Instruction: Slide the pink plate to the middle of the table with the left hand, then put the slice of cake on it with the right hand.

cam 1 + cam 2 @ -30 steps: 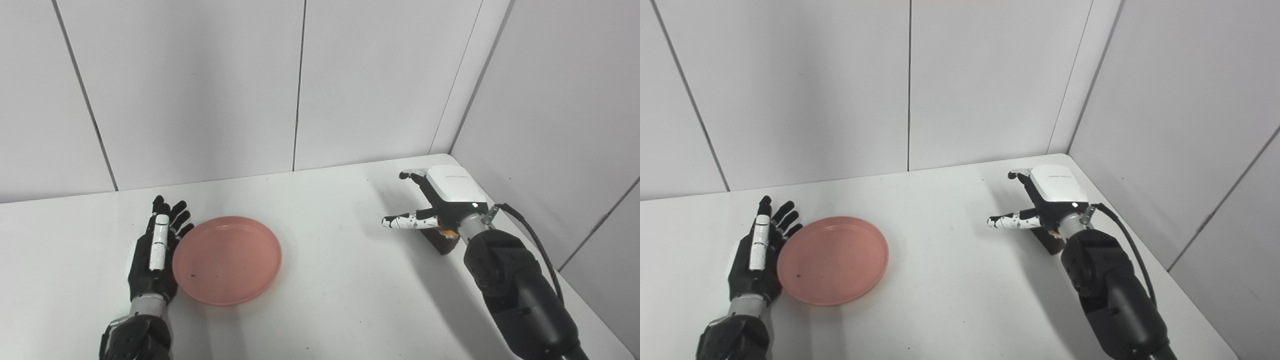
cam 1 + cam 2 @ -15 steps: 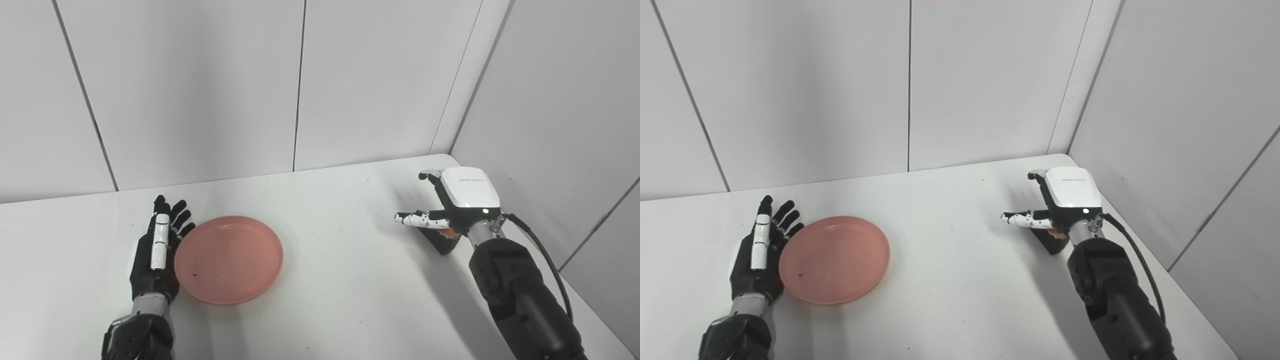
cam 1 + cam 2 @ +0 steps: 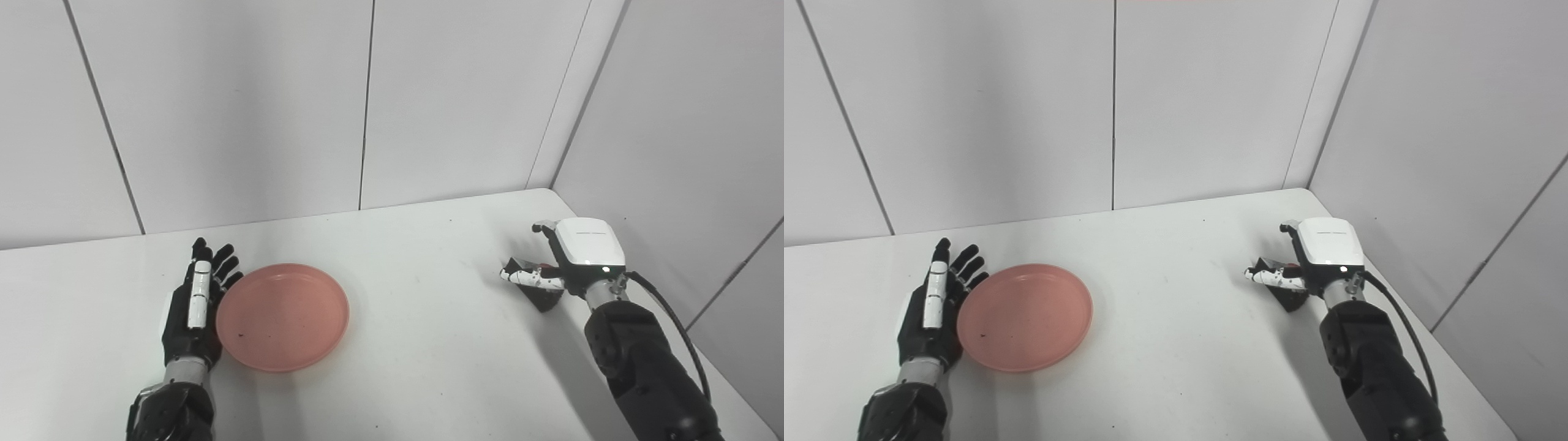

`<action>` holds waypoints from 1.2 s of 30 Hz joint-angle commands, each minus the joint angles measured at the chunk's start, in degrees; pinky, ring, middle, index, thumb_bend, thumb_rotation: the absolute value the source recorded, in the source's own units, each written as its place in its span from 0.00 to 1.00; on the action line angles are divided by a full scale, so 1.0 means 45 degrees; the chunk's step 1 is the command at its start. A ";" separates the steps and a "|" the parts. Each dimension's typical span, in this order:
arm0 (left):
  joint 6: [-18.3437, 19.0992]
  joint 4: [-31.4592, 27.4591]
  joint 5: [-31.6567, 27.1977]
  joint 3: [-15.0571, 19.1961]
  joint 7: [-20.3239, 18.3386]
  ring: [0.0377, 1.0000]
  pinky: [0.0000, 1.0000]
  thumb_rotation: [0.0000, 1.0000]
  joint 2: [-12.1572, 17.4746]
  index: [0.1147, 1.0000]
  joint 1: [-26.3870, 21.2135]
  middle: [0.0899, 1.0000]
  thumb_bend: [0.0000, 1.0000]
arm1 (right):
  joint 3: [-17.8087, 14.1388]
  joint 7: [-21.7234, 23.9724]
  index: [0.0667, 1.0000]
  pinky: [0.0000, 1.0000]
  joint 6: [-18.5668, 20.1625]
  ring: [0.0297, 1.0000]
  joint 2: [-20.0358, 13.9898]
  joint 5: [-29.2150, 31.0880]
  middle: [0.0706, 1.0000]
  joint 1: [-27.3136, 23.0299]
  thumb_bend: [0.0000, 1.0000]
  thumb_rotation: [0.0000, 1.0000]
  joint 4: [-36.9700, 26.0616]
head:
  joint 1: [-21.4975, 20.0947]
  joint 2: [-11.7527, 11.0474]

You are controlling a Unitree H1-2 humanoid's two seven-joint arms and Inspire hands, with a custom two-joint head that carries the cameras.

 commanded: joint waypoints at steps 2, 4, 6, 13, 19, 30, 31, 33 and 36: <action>0.0444 0.0333 0.0091 0.0002 0.0105 0.89 0.85 0.82 -0.0016 1.00 0.0215 0.87 0.64 | -0.0116 -0.0918 0.74 0.85 -0.0174 0.82 -0.0482 0.0512 0.77 -0.0551 0.88 0.90 0.0718 | 0.0103 0.0000; 0.0406 0.0393 0.0121 -0.0019 0.0091 0.89 0.85 0.83 -0.0002 1.00 0.0207 0.87 0.63 | -0.0036 -0.1251 0.75 0.84 -0.0334 0.83 -0.0515 0.0870 0.78 -0.0665 0.91 0.95 0.1370 | 0.0122 0.0006; 0.0414 0.0400 0.0141 -0.0033 0.0108 0.89 0.85 0.83 0.0008 1.00 0.0209 0.87 0.63 | 0.0115 -0.1562 0.75 0.84 -0.0377 0.83 -0.0530 0.1095 0.79 -0.0763 0.91 0.95 0.1856 | 0.0122 0.0006; 0.0401 0.0348 0.0147 -0.0039 0.0106 0.89 0.85 0.83 0.0024 1.00 0.0236 0.87 0.64 | 0.0584 -0.2093 0.75 0.83 -0.0352 0.82 -0.0558 0.1785 0.79 -0.0984 0.92 0.96 0.2759 | 0.0124 0.0061; 0.0499 0.0226 0.0122 -0.0037 0.0129 0.89 0.85 0.83 0.0000 1.00 0.0271 0.86 0.64 | 0.0714 -0.2595 0.73 0.83 -0.0626 0.81 -0.0578 0.2369 0.77 -0.0900 0.91 0.95 0.2949 | 0.0160 0.0160; 0.0473 0.0263 0.0170 -0.0050 0.0141 0.89 0.84 0.83 0.0040 1.00 0.0277 0.86 0.66 | 0.0675 -0.5240 0.64 0.58 -0.2968 0.63 -0.0230 0.3830 0.66 -0.0635 0.84 0.80 0.3617 | 0.0175 0.0278; 0.0449 0.0282 0.0170 -0.0053 0.0128 0.89 0.85 0.83 0.0043 1.00 0.0272 0.86 0.66 | 0.0684 -0.5515 0.60 0.49 -0.3242 0.54 -0.0200 0.3892 0.60 -0.0605 0.82 0.78 0.3700 | 0.0197 0.0301; 0.0475 0.0233 0.0170 -0.0059 0.0137 0.89 0.85 0.82 0.0032 1.00 0.0286 0.86 0.66 | 0.0722 -0.5921 0.55 0.40 -0.3607 0.46 -0.0171 0.3979 0.53 -0.0551 0.79 0.73 0.3828 | 0.0207 0.0306; 0.0559 0.0118 0.0174 -0.0066 0.0175 0.89 0.85 0.82 0.0006 1.00 0.0314 0.86 0.65 | 0.0769 -0.6508 0.44 0.30 -0.4219 0.35 -0.0176 0.4097 0.41 -0.0477 0.72 0.60 0.4145 | 0.0207 0.0306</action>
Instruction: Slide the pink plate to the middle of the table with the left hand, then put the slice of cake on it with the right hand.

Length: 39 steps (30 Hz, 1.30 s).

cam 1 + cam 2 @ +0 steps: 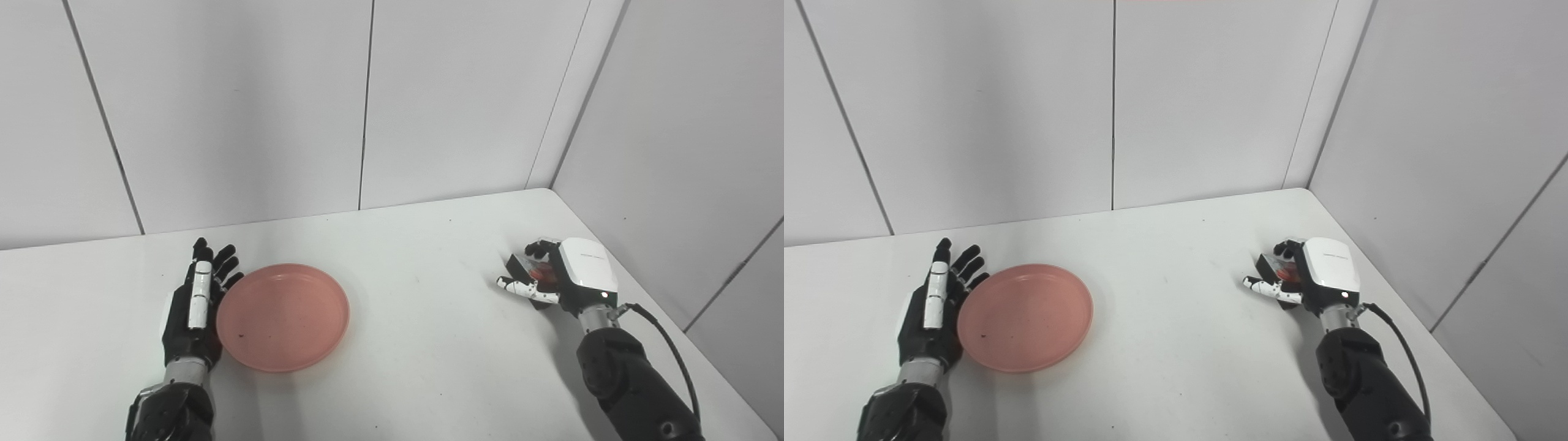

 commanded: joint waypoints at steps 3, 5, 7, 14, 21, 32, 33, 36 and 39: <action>0.0561 0.0139 0.0092 0.0018 0.0144 0.89 0.85 0.82 -0.0017 1.00 0.0291 0.86 0.66 | -0.0013 -0.1141 0.37 0.25 -0.1174 0.28 -0.0362 0.0075 0.33 -0.0085 0.68 0.52 0.0172 | 0.0028 0.0065; 0.0563 0.0158 0.0096 0.0017 0.0133 0.89 0.85 0.82 -0.0004 1.00 0.0283 0.86 0.67 | 0.0044 -0.1246 0.32 0.21 -0.1322 0.23 -0.0394 0.0080 0.28 -0.0032 0.66 0.45 0.0275 | 0.0042 0.0078; 0.0564 0.0151 0.0109 0.0006 0.0127 0.89 0.84 0.82 0.0002 1.00 0.0284 0.86 0.67 | 0.0105 -0.1336 0.30 0.19 -0.1499 0.21 -0.0439 0.0093 0.26 -0.0016 0.65 0.40 0.0484 | 0.0051 0.0105; 0.0597 0.0053 0.0138 -0.0036 0.0093 0.89 0.85 0.83 0.0031 1.00 0.0324 0.87 0.66 | 0.0215 -0.1148 0.30 0.19 -0.1015 0.22 -0.0464 -0.0094 0.26 0.0083 0.67 0.43 0.0442 | 0.0064 0.0176; 0.0739 0.0037 0.0158 0.0023 0.0097 0.89 0.84 0.83 0.0019 1.00 0.0318 0.86 0.67 | 0.0165 -0.1081 0.29 0.19 -0.0886 0.21 -0.0359 -0.0011 0.25 0.0140 0.68 0.42 0.0345 | 0.0096 0.0214; 0.0791 0.0046 0.0221 0.0016 0.0133 0.89 0.84 0.83 -0.0028 1.00 0.0300 0.85 0.66 | 0.0145 -0.1575 0.26 0.17 -0.1428 0.19 -0.0399 0.0083 0.22 0.0058 0.59 0.28 0.0251 | 0.0134 0.0209; 0.0806 0.0043 0.0224 0.0015 0.0139 0.89 0.85 0.83 -0.0032 1.00 0.0301 0.85 0.66 | 0.0058 -0.1360 0.25 0.17 -0.1231 0.18 -0.0380 0.0158 0.22 0.0086 0.58 0.27 -0.0213 | 0.0158 0.0210; 0.0849 0.0030 0.0206 0.0024 0.0144 0.89 0.85 0.83 -0.0052 1.00 0.0306 0.85 0.66 | -0.0133 -0.1000 0.23 0.15 -0.1081 0.16 -0.0370 0.0352 0.19 0.0113 0.59 0.22 -0.1205 | 0.0188 0.0200; 0.0816 0.0079 0.0207 0.0032 0.0151 0.89 0.84 0.83 -0.0078 1.00 0.0281 0.85 0.66 | -0.0177 -0.0782 0.23 0.14 -0.0882 0.16 -0.0416 0.0127 0.19 -0.0005 0.59 0.20 -0.2123 | 0.0271 0.0215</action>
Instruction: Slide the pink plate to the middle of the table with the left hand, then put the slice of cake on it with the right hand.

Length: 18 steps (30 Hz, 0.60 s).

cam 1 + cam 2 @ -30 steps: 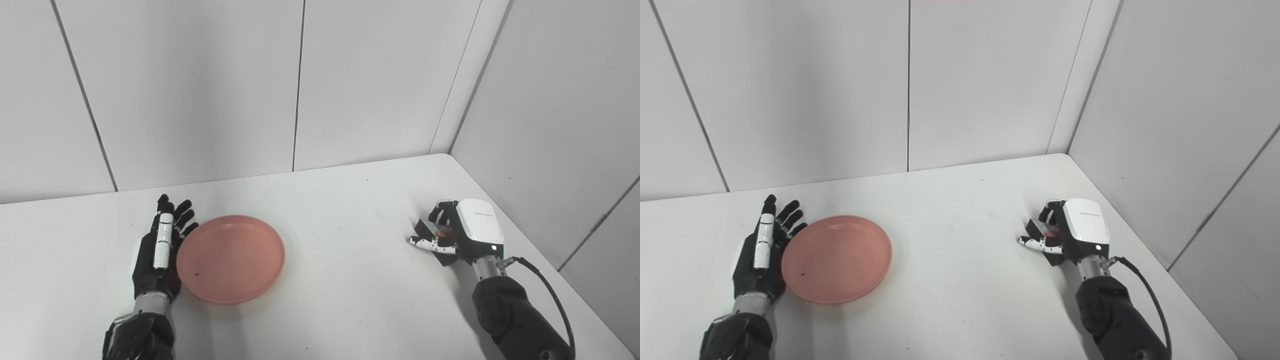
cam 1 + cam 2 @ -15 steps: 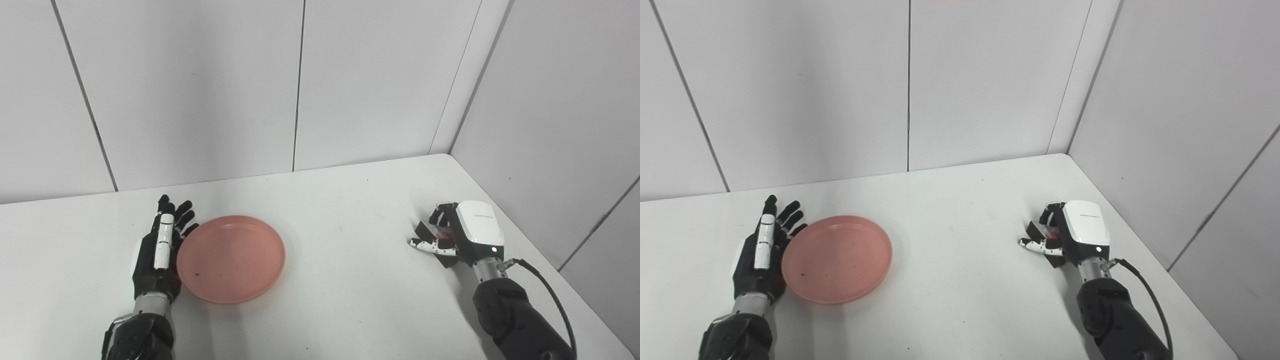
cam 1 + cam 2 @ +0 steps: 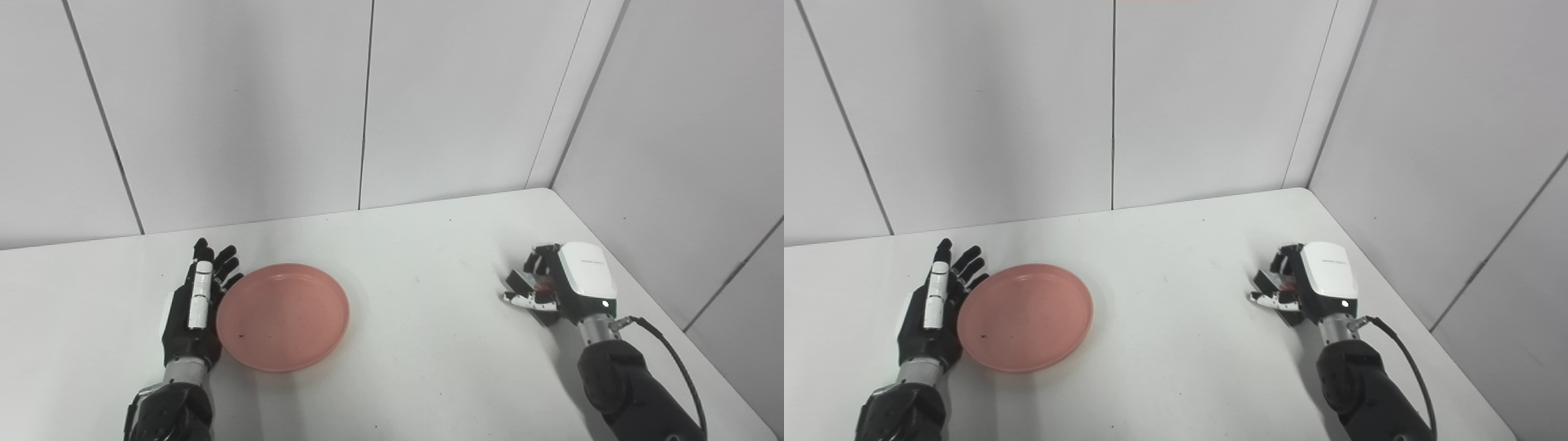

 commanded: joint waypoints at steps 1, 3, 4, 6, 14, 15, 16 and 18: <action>0.0525 0.0278 0.0009 0.0033 0.0147 0.89 0.84 0.83 -0.0084 1.00 0.0227 0.85 0.66 | -0.0307 0.0104 0.24 0.14 0.0194 0.16 -0.0376 -0.0101 0.19 -0.0482 0.60 0.19 -0.0951 | 0.0017 0.0001; 0.0485 0.0353 0.0053 0.0020 0.0183 0.88 0.83 0.83 -0.0098 1.00 0.0202 0.85 0.66 | -0.0343 0.0289 0.24 0.14 0.0099 0.16 -0.0383 -0.0158 0.19 -0.0637 0.60 0.18 -0.1651 | 0.0104 -0.0014; 0.0470 0.0378 0.0078 0.0007 0.0191 0.88 0.83 0.84 -0.0103 1.00 0.0195 0.85 0.66 | -0.0352 0.0387 0.25 0.14 0.0134 0.15 -0.0372 -0.0239 0.19 -0.0728 0.60 0.18 -0.1971 | 0.0119 -0.0018; 0.0423 0.0434 0.0110 -0.0013 0.0195 0.87 0.82 0.84 -0.0120 1.00 0.0177 0.85 0.65 | -0.0357 0.0623 0.26 0.14 0.0359 0.16 -0.0311 -0.0513 0.20 -0.0917 0.60 0.23 -0.2607 | 0.0181 -0.0018; 0.0416 0.0585 0.0078 0.0016 0.0284 0.87 0.82 0.84 -0.0309 1.00 0.0108 0.85 0.63 | -0.0064 0.1568 0.26 0.14 0.0268 0.16 0.0188 -0.1205 0.20 -0.1722 0.60 0.19 -0.4543 | 0.0916 -0.0002; 0.0405 0.0616 0.0082 0.0013 0.0292 0.87 0.83 0.84 -0.0336 1.00 0.0098 0.86 0.63 | -0.0030 0.1693 0.26 0.14 0.0299 0.16 0.0267 -0.1308 0.20 -0.1798 0.61 0.18 -0.4714 | 0.0961 -0.0001; 0.0370 0.0674 0.0123 -0.0010 0.0325 0.87 0.83 0.84 -0.0370 1.00 0.0089 0.86 0.63 | 0.0044 0.1840 0.26 0.13 0.0312 0.15 0.0392 -0.1400 0.20 -0.1912 0.61 0.18 -0.4889 | 0.1244 0.0010; 0.0266 0.0789 0.0185 -0.0058 0.0359 0.87 0.84 0.85 -0.0437 1.00 0.0071 0.85 0.63 | 0.0148 0.2099 0.27 0.14 0.0204 0.16 0.0601 -0.1419 0.21 -0.2089 0.64 0.14 -0.5064 | 0.1608 0.0036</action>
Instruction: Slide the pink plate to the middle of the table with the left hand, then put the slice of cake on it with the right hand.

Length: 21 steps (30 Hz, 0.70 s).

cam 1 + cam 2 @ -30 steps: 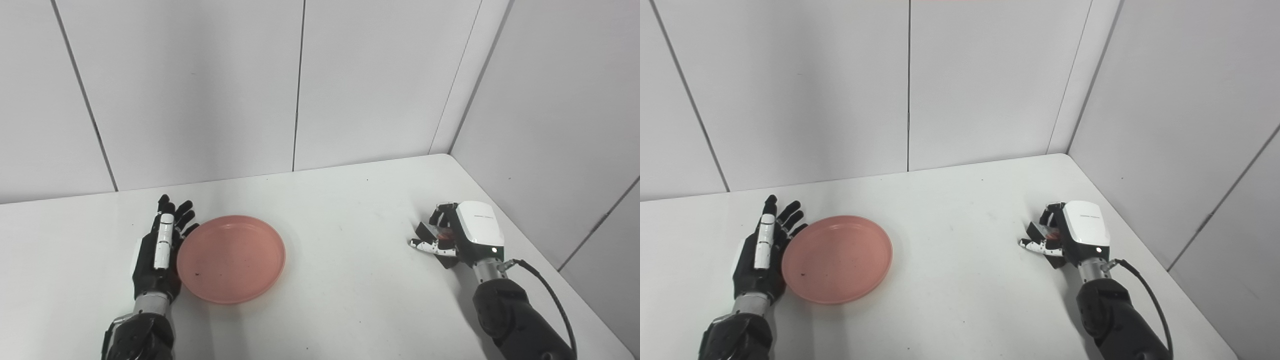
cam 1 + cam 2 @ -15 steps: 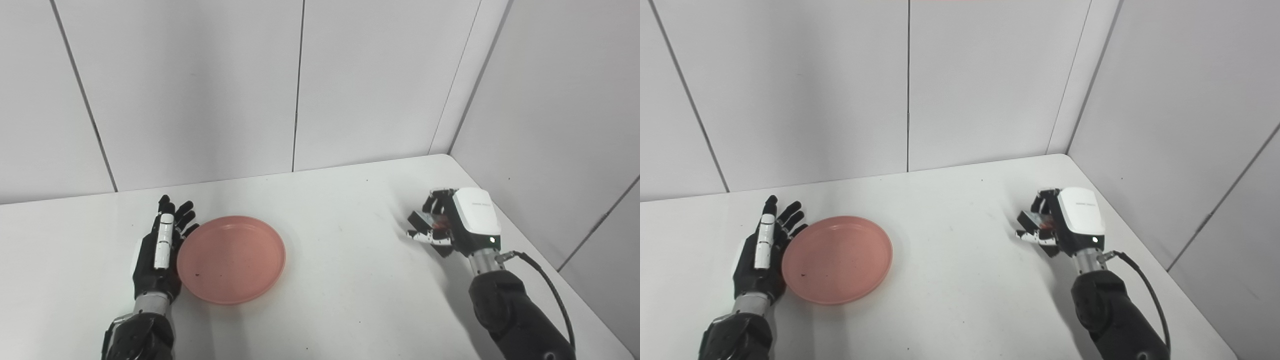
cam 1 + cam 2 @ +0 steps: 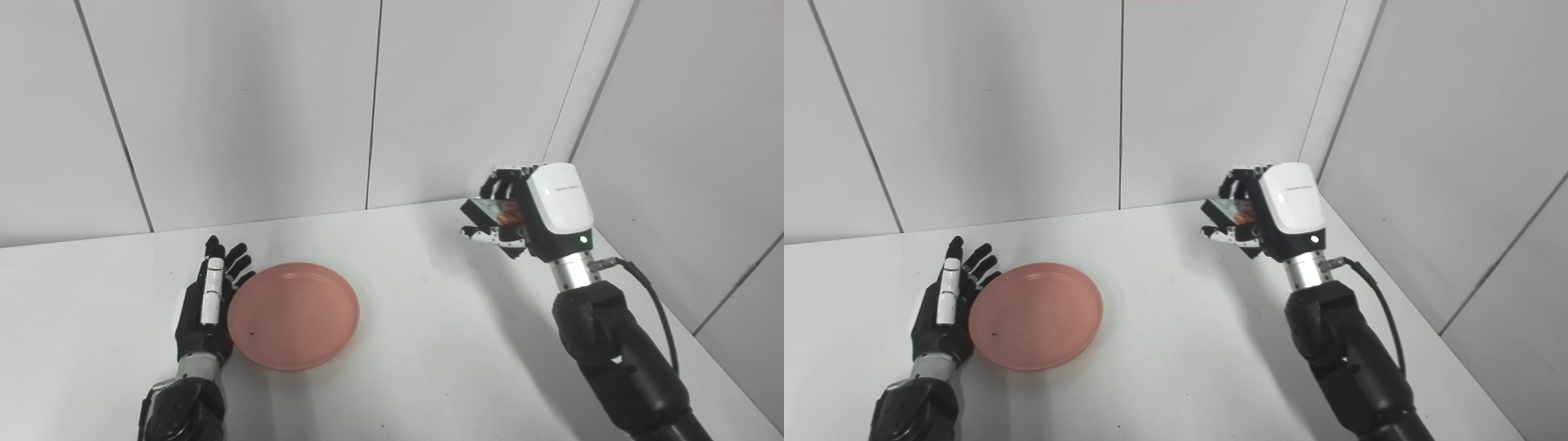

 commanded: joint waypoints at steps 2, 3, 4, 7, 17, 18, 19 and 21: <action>0.0193 0.0583 0.0199 -0.0103 0.0212 0.87 0.84 0.85 -0.0239 1.00 0.0228 0.85 0.62 | 0.0044 0.0321 0.27 0.15 -0.0249 0.17 0.0042 0.0068 0.21 -0.0715 0.63 0.14 -0.0410 | 0.0404 0.0047; 0.0127 0.0627 0.0247 -0.0138 0.0237 0.87 0.83 0.86 -0.0266 1.00 0.0226 0.85 0.62 | 0.0097 0.0435 0.28 0.15 -0.0338 0.17 0.0104 0.0133 0.22 -0.0791 0.62 0.15 -0.0355 | 0.0404 0.0047; 0.0099 0.0638 0.0344 -0.0186 0.0298 0.87 0.83 0.86 -0.0316 1.00 0.0236 0.85 0.61 | 0.0212 0.0418 0.28 0.16 -0.0583 0.18 0.0177 0.0183 0.22 -0.0931 0.62 0.15 -0.0138 | 0.0779 0.0062; -0.0003 0.0748 0.0488 -0.0253 0.0424 0.87 0.84 0.87 -0.0458 1.00 0.0226 0.85 0.58 | 0.0474 0.0368 0.29 0.15 -0.1097 0.17 0.0344 0.0319 0.22 -0.1238 0.59 0.20 0.0335 | 0.1231 0.0092; -0.0546 0.1541 0.0941 -0.0322 0.0784 0.84 0.82 0.87 -0.0850 1.00 0.0071 0.83 0.59 | 0.1643 0.0681 0.38 0.15 -0.2072 0.17 0.1590 0.0517 0.22 -0.2077 0.54 0.20 0.1028 | 0.2729 0.0179; -0.0591 0.1598 0.0947 -0.0326 0.0799 0.84 0.81 0.87 -0.0873 1.00 0.0065 0.83 0.59 | 0.1782 0.0794 0.40 0.15 -0.1871 0.17 0.1837 0.0389 0.22 -0.2119 0.52 0.17 0.0967 | 0.2933 0.0190; -0.0624 0.1640 0.0946 -0.0328 0.0808 0.84 0.82 0.87 -0.0886 1.00 0.0058 0.83 0.59 | 0.1859 0.0895 0.42 0.14 -0.1696 0.17 0.2010 0.0300 0.22 -0.2140 0.51 0.16 0.0910 | 0.2933 0.0190; -0.0720 0.1723 0.0963 -0.0335 0.0810 0.84 0.82 0.86 -0.0922 1.00 0.0059 0.83 0.59 | 0.2041 0.1187 0.43 0.14 -0.1444 0.16 0.2398 0.0234 0.22 -0.2152 0.51 0.16 0.0760 | 0.3061 0.0184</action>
